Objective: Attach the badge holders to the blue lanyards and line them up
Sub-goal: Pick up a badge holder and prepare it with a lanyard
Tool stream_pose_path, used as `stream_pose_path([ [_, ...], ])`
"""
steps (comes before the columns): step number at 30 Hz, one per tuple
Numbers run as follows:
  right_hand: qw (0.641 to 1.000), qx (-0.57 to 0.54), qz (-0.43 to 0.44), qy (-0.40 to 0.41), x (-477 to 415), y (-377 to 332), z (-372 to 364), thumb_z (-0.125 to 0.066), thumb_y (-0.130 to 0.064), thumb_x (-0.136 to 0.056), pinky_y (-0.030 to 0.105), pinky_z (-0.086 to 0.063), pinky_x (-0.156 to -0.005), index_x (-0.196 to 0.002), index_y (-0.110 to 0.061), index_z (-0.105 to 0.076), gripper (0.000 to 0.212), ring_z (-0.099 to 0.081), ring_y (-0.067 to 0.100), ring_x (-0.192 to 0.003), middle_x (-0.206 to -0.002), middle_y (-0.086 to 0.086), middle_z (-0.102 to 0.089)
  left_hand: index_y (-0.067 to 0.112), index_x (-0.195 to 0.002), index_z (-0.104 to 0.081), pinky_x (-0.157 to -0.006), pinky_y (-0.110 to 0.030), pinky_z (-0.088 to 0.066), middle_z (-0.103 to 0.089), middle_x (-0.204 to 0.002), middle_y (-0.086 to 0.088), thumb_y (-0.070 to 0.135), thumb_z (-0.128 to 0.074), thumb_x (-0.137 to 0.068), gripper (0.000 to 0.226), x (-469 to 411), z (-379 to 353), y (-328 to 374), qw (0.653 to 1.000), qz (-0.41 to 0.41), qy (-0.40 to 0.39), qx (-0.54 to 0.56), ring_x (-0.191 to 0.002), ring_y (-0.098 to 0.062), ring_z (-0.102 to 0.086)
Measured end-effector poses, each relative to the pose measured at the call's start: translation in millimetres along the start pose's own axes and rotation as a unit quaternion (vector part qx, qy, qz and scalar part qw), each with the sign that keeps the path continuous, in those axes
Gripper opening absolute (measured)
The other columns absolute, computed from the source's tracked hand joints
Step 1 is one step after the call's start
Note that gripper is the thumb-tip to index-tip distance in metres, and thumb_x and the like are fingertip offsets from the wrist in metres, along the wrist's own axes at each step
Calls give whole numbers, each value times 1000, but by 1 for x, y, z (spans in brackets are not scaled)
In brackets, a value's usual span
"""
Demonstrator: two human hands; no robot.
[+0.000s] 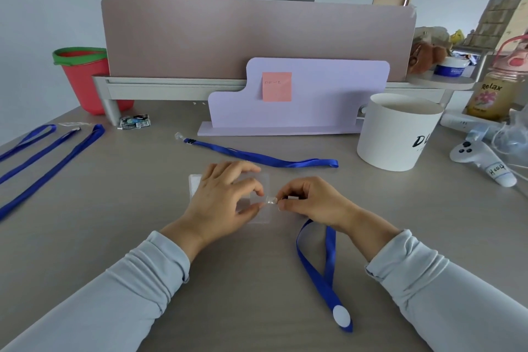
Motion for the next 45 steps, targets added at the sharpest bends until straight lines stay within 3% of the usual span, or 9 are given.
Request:
stream_pose_path([
  [4,999,-36,8,20,1,-2,3,-67,-16,-81,22,-46,-67,-81,-23,-70,8,-52,7,-63,-71,-1,-63,25,-78,-71,-82,-28,-33,-61,-95,1,37,-60,-76,17,-2,13,8,996,-43,73,-34,-90,-16,-48],
  [7,999,-39,17,25,1,-4,3,-68,-15,-81,19,-49,-68,-82,-21,-71,7,-56,5,-63,-75,2,-67,22,-81,-74,-72,-27,-35,-61,-77,3,33,-60,-78,19,-1,14,14,993,-79,75,-50,-74,-12,-48],
  [12,997,-63,28,43,1,-5,3,-69,-9,-80,11,-46,-60,-83,-13,-72,6,-55,3,-57,-72,0,-67,22,-80,-73,-69,-25,-30,-66,-73,8,28,-61,-80,13,-2,19,19,989,-92,95,-63,-59,-12,-59],
  [15,996,-58,43,44,1,-8,2,-69,-9,-81,14,-49,-68,-88,-12,-73,9,-60,9,-68,-81,2,-71,21,-71,-73,-66,-25,-28,-66,-69,9,26,-58,-84,20,-2,17,19,989,-94,93,-66,-55,-13,-58],
  [20,996,-35,82,26,3,-18,1,-65,-7,-84,8,-46,-79,-90,-17,-73,15,-64,1,-85,-90,-6,-72,20,-67,-73,-67,-24,-26,-67,-67,10,27,-54,-85,28,-4,12,13,995,-56,65,-52,-53,-12,-59],
  [29,988,13,114,100,5,-24,7,-66,-9,-83,6,-42,-70,-90,-19,-74,15,-58,-7,-73,-80,-17,-68,18,-84,-76,-69,-16,-30,-71,-74,10,39,-54,-75,31,-1,1,3,994,66,13,80,-60,-2,-59],
  [37,983,0,132,127,5,-27,5,-66,-6,-82,8,-46,-73,-90,-15,-75,15,-63,-4,-78,-87,-12,-71,20,-79,-75,-68,-14,-29,-70,-68,8,38,-47,-80,33,0,2,-2,986,119,16,118,-57,-4,-60],
  [40,982,-12,133,132,5,-29,6,-66,-5,-82,12,-49,-80,-90,-17,-75,17,-65,1,-85,-90,-13,-71,20,-76,-74,-72,-22,-38,-71,-66,8,39,-45,-76,35,0,5,-4,976,163,38,140,-65,-6,-60],
  [45,981,-13,128,148,5,-28,6,-66,-7,-83,12,-49,-81,-90,-20,-75,17,-66,1,-86,-91,-16,-70,16,-75,-74,-69,-41,-52,-72,-65,5,38,-47,-74,35,1,10,-6,962,199,62,177,-57,-11,-66],
])
Point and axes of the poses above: each hand's wrist, its own x-axis away from the middle knuckle, its own z-axis out of the back of the hand, y = z × x, the point moved 9 cm from there along -x, towards the middle knuckle
